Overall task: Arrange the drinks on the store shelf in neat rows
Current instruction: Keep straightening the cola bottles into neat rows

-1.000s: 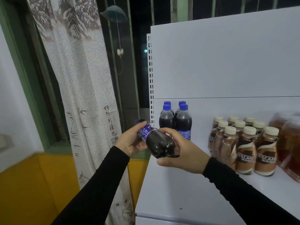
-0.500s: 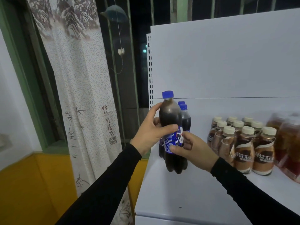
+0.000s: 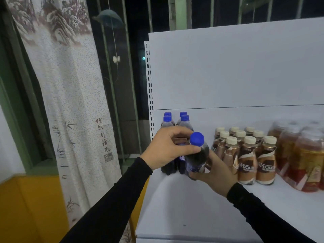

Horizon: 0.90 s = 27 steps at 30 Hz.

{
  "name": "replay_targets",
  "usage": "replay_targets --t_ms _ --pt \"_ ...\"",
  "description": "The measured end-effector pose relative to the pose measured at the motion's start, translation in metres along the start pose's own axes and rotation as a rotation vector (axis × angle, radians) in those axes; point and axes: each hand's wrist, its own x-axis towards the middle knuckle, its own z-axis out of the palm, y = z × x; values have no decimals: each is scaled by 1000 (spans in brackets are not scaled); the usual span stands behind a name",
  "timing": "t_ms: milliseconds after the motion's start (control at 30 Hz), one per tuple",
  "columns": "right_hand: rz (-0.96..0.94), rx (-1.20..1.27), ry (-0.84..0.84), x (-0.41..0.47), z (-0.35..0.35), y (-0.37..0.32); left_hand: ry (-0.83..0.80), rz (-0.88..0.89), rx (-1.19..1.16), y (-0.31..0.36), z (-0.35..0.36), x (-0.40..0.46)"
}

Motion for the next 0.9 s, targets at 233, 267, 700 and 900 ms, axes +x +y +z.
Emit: replay_targets --t_ms 233,267,700,900 --pt "-5 -48 20 -2 -8 13 -24 16 11 2 6 2" --pt "-5 -52 14 -3 -10 14 -22 25 1 3 7 3" --pt "147 -279 -259 5 -35 8 -206 91 606 35 4 68" --pt "84 -492 -111 25 -77 -17 -169 78 653 27 8 100"
